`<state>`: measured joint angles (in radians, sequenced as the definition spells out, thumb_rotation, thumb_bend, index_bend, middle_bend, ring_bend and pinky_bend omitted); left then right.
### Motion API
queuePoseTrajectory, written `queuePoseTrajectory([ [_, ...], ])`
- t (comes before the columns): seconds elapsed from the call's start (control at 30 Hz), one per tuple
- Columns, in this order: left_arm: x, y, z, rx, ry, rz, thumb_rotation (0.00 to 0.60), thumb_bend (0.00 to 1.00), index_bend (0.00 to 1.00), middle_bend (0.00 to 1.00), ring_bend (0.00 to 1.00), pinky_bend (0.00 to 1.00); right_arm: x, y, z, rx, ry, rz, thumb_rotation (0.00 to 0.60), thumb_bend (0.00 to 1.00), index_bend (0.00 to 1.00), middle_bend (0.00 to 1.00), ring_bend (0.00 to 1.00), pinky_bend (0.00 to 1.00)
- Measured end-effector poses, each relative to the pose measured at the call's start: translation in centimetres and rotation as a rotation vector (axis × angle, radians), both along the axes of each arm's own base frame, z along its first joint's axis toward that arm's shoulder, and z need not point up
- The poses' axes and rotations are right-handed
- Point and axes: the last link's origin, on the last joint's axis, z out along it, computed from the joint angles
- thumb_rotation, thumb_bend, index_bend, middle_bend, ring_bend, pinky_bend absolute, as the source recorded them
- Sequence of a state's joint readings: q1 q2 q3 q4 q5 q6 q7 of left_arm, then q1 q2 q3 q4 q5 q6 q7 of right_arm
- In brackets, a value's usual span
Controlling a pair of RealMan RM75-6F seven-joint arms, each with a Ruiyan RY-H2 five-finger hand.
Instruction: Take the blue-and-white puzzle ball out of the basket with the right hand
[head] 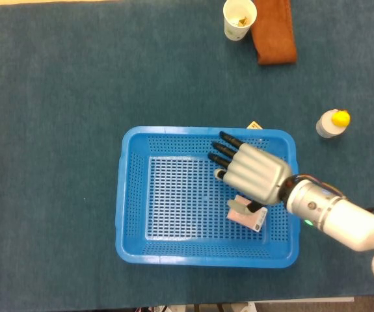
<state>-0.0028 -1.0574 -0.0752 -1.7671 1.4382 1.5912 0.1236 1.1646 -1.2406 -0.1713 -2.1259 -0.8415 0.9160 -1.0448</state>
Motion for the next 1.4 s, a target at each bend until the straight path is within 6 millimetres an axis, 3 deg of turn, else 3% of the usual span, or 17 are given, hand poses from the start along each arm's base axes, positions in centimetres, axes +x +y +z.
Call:
queuePoseTrajectory([
  [0.27,-0.1,0.0,-0.2,-0.009,-0.002,-0.002,0.6,0.25,0.31,0.34,0.23,0.23,-2.2,0.2,1.9,-0.015,0.079,-0.042,0.16,0.41,0.28,0.14,0.0,0.0],
  [0.83,-0.2,-0.2,-0.2,-0.021,-0.004,0.002,0.6,0.25,0.31,0.34,0.23,0.23,-3.7,-0.5,1.1,-0.023,0.123,-0.071,0.161,0.41,0.28,0.14,0.0,0.0],
  [1.03,-0.2,-0.3,-0.1,-0.014,-0.002,0.005,0.6,0.25,0.31,0.34,0.23,0.23,-3.0,-0.3,0.5,-0.004,0.107,-0.051,0.161,0.41,0.28,0.14,0.0,0.0],
  [1.4,-0.2,-0.5,-0.2,-0.008,-0.001,0.01,0.6,0.25,0.31,0.34,0.23,0.23,0.7,0.6,-1.8,0.048,0.002,0.011,0.161,0.41,0.28,0.14,0.0,0.0],
])
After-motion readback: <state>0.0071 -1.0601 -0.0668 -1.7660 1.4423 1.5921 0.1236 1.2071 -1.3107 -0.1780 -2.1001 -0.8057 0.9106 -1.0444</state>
